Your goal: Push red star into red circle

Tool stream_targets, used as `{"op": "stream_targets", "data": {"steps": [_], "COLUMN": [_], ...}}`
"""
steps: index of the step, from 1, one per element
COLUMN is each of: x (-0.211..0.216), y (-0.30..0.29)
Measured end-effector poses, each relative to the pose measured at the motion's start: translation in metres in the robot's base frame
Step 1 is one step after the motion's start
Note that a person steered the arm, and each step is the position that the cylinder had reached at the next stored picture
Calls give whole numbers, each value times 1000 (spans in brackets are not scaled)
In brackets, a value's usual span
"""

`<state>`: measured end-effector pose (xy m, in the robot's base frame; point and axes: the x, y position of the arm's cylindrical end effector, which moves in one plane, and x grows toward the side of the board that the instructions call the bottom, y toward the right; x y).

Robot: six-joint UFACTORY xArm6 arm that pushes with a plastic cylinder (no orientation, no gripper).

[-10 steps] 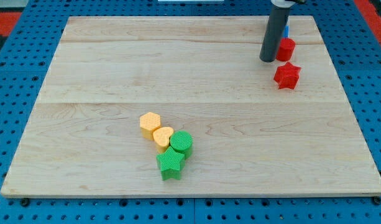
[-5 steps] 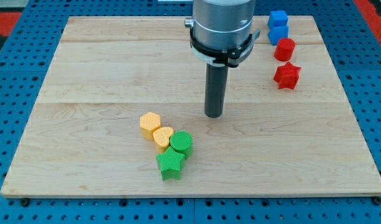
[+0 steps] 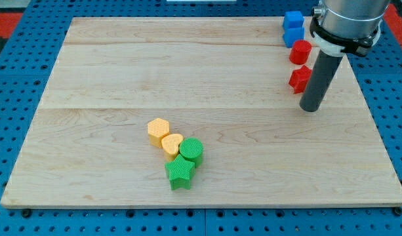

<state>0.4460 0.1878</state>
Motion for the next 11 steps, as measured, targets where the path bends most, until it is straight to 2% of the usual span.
{"op": "stream_targets", "data": {"steps": [3,5,6,7,8,11], "x": [-9,-44,-28,-8,-16,-65], "y": [36,33,33,8,-37,-13]}}
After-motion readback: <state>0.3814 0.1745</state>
